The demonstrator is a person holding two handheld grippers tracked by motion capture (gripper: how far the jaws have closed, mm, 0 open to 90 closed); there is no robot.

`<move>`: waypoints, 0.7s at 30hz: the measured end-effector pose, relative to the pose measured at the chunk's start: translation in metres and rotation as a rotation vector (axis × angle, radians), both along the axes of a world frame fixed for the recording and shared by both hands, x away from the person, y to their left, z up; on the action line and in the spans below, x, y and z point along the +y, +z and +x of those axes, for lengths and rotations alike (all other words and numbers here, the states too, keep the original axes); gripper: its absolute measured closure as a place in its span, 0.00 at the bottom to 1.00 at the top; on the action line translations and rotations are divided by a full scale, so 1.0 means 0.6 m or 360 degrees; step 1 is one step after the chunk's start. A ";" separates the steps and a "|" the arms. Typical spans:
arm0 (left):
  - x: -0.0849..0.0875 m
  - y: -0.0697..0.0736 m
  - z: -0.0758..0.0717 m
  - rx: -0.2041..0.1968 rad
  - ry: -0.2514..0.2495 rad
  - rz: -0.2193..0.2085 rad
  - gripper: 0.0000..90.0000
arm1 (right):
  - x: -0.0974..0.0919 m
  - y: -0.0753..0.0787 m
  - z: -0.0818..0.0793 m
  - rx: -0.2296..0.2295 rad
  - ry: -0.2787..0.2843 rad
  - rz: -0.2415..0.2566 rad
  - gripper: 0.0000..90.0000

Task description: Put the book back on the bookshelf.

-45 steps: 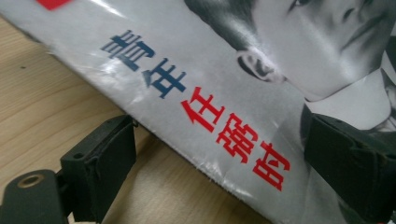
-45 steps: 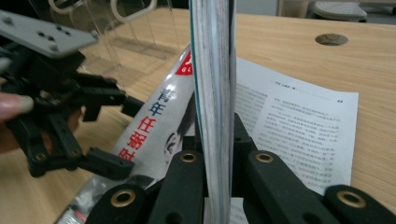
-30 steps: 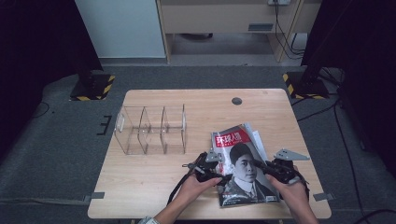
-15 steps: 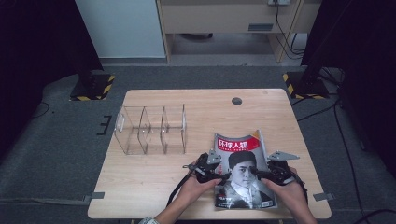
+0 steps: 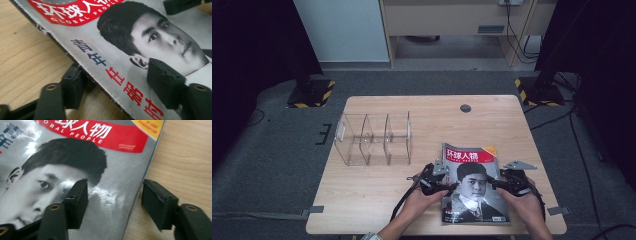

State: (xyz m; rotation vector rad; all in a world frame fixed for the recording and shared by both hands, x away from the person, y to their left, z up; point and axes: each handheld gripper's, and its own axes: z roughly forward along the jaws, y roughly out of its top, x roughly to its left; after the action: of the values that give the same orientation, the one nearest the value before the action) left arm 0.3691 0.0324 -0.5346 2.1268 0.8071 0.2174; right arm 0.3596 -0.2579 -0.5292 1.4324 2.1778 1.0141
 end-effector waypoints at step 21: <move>-0.020 0.034 0.049 0.0070 -0.0069 -0.0097 0.35 | -0.005 -0.010 0.000 -0.0082 0.0030 0.0038 0.60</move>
State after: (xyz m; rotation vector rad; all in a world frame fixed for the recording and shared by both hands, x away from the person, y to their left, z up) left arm 0.3985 0.0207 -0.5141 2.0958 0.7825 0.1221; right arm 0.3596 -0.2611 -0.5349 1.3832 2.1531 1.0751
